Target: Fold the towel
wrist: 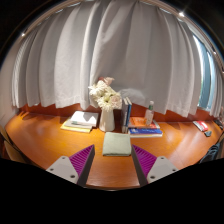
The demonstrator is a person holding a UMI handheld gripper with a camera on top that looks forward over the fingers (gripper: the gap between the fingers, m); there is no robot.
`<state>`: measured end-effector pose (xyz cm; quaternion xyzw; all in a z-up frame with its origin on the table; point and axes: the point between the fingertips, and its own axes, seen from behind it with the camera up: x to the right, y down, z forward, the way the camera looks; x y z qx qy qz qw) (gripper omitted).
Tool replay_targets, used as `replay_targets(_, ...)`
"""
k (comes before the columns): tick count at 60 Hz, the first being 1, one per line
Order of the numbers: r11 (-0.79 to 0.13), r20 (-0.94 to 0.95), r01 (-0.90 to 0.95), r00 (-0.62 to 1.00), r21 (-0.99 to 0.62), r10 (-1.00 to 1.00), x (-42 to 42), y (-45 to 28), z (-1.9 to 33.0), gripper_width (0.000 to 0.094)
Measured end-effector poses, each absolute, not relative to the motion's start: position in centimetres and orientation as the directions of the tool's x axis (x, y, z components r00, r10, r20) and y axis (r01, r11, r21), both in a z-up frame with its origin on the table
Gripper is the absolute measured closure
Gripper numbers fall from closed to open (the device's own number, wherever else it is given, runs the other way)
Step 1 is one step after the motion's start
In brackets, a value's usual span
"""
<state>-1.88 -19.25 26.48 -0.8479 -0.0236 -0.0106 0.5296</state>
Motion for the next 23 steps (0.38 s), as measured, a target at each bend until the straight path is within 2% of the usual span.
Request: replay_targets(23,-0.450,0.034,0.039,0.999,-0.892,0.018,-3.5,-22.4,25.7,0.0206)
